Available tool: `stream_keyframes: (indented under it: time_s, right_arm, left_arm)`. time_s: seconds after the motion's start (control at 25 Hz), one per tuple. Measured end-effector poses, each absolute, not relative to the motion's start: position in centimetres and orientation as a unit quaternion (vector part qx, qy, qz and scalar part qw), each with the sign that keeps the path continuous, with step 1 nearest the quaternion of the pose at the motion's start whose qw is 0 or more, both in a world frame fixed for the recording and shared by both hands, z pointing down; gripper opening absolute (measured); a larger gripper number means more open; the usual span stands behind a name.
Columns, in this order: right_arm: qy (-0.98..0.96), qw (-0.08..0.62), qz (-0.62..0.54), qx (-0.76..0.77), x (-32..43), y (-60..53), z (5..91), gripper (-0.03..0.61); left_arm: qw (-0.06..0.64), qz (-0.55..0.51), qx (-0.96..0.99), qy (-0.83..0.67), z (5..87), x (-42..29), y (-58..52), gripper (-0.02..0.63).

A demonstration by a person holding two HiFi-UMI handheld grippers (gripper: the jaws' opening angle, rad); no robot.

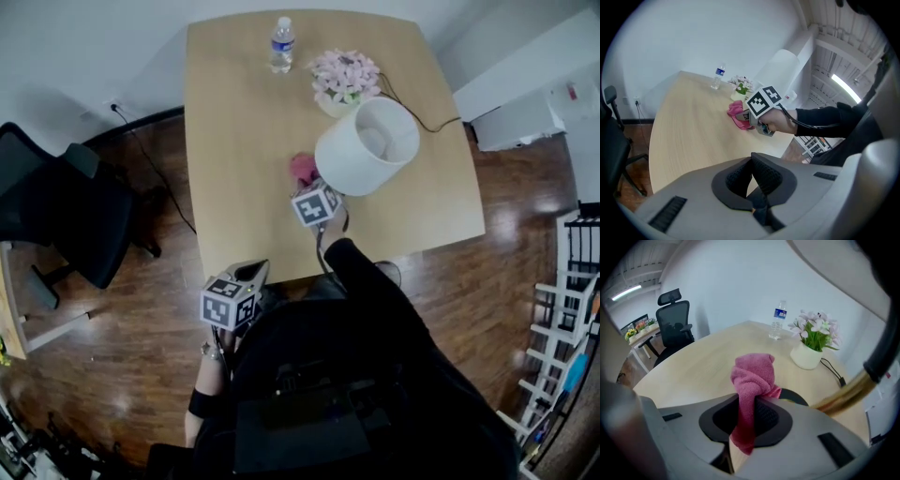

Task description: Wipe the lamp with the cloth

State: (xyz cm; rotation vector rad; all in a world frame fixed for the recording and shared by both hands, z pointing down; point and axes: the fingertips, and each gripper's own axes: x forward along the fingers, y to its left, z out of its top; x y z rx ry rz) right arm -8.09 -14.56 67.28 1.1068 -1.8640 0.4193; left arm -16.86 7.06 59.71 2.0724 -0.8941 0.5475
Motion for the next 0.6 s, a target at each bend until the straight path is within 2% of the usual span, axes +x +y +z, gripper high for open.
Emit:
stream_keyframes:
  time_s: [0.2, 0.44, 0.6]
  right_arm:
    - [-0.768, 0.43, 0.1, 0.463, -10.7, -15.2, 65.1, 0.064]
    - [-0.75, 0.448, 0.09, 0.478, -5.7, -13.5, 67.3, 0.064]
    - [-0.757, 0.431, 0.113, 0.477, -3.3, -11.8, 66.7, 0.064]
  left_arm:
    - [0.409, 0.207, 0.809, -0.368, 60.0, -18.2, 7.3, 0.002]
    - [0.41, 0.209, 0.809, -0.366, 60.5, -19.1, 6.9, 0.002]
    - [0.406, 0.213, 0.813, -0.358, 60.5, -18.8, 6.7, 0.002]
